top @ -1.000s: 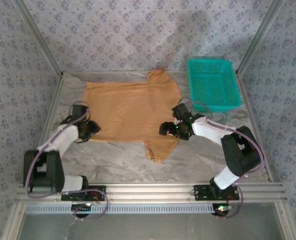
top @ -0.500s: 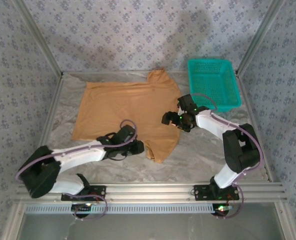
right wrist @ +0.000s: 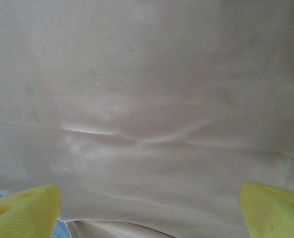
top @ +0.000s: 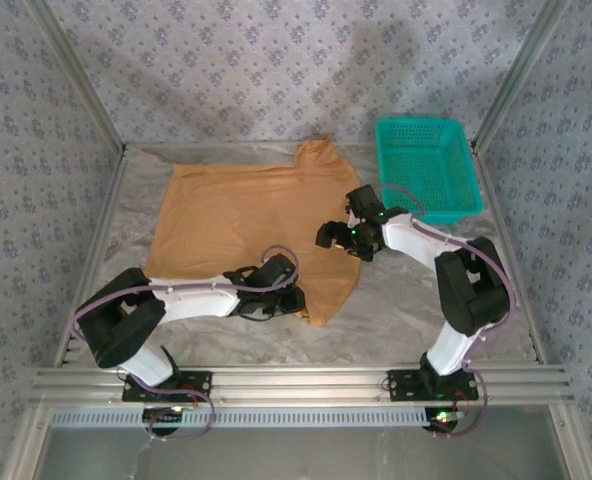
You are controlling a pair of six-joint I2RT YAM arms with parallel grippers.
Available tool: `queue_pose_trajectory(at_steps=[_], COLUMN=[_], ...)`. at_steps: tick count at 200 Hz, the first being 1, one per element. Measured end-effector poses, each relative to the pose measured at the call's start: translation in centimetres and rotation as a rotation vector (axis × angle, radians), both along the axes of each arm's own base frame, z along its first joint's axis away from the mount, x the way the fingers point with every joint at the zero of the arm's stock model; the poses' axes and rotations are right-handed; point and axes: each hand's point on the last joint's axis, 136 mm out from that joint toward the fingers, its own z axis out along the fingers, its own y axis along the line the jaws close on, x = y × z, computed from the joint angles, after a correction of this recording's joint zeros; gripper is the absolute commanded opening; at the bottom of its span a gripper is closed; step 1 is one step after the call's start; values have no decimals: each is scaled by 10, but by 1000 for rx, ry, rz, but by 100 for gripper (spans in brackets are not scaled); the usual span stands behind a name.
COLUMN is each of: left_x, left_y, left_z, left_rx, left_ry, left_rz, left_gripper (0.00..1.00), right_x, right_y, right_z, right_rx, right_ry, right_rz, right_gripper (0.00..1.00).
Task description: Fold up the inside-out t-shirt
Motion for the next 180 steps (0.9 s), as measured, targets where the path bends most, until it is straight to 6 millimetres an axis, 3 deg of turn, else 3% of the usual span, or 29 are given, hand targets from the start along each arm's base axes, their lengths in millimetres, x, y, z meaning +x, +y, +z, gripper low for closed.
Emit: queue_pose_trajectory(at_steps=[22, 47, 65, 94, 125, 161, 180], left_x=[-4, -7, -16, -32, -50, -65, -67], left_y=[-2, 0, 6, 11, 7, 3, 9], left_z=[-7, -10, -6, 23, 42, 18, -2], left_rx=[4, 11, 33, 6, -32, 31, 109], left_ry=[25, 51, 58, 37, 20, 50, 68], left_rz=[10, 35, 47, 69, 77, 68, 68], left_gripper=[0, 0, 0, 0, 0, 0, 8], right_x=[3, 11, 31, 62, 73, 69, 63], right_y=[4, 1, 2, -1, -3, -1, 1], right_z=[-12, -33, -30, -33, -33, -32, -32], right_rx=[-11, -53, -65, -88, -101, -115, -125], right_ry=[26, 70, 54, 49, 62, 67, 80], right_rz=[4, -16, -36, -69, -82, -56, -30], right_gripper=[94, 93, 93, 93, 92, 93, 93])
